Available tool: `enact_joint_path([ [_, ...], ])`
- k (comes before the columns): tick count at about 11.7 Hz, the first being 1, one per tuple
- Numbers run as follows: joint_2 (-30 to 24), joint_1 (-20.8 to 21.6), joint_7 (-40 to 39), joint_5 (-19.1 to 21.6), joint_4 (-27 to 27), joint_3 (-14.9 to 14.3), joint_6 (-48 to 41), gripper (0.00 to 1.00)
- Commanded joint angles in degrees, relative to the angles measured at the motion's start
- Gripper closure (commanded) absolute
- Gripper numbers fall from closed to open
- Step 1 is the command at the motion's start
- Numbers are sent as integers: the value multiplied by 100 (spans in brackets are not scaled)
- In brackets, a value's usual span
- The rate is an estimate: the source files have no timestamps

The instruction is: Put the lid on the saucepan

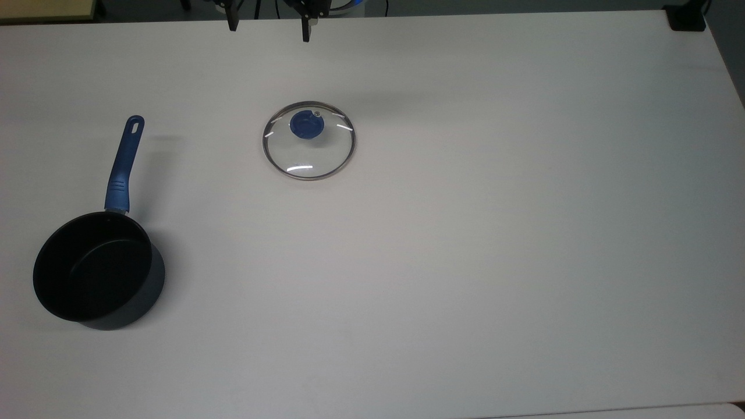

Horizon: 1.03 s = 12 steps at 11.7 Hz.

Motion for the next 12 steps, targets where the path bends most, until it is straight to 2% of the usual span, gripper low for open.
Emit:
enact_joint_path([
  [1,-65,19,86,24,-90,9,4,0],
  [9,-83,-43,51,24,-91,9,-13,0],
  [10,-109,-112,-315,-2,-108,9,-83,0],
  [12,-100,-385,-1552,-3,-108,0,-416,0],
])
